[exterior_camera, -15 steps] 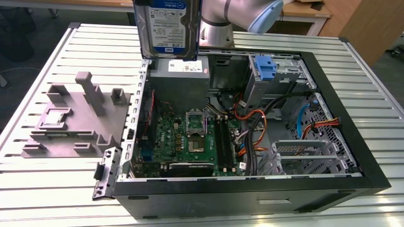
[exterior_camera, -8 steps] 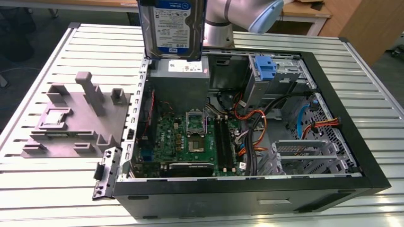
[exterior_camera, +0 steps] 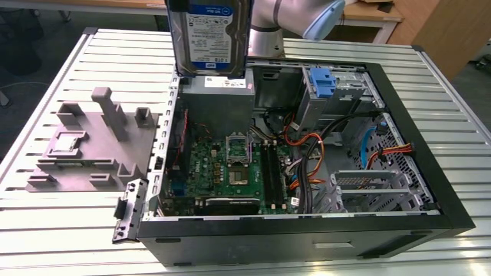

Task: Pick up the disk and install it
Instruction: 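Pick up the disk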

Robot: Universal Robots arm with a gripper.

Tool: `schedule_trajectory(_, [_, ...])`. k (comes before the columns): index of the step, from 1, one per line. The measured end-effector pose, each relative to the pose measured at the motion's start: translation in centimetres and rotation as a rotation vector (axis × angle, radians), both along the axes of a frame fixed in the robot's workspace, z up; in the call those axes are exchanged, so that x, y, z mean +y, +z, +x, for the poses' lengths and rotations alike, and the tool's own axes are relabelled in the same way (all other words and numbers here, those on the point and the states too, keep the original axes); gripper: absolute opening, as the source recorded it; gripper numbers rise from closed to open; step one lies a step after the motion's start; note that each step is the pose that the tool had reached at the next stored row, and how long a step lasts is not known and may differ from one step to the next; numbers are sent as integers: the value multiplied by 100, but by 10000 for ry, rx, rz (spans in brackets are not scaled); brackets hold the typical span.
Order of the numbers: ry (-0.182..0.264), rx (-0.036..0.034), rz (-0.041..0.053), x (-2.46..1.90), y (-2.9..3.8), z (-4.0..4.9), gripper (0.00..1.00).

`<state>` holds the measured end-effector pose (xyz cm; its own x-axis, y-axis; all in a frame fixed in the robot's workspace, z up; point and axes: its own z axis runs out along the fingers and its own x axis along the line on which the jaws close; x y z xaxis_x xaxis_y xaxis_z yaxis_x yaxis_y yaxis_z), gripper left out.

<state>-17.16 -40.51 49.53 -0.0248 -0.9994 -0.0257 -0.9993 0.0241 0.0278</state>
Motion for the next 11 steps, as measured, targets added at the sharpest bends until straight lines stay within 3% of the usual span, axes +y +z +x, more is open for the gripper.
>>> schedule_trajectory(11, [0, 0, 0, 0, 0, 283, 37])
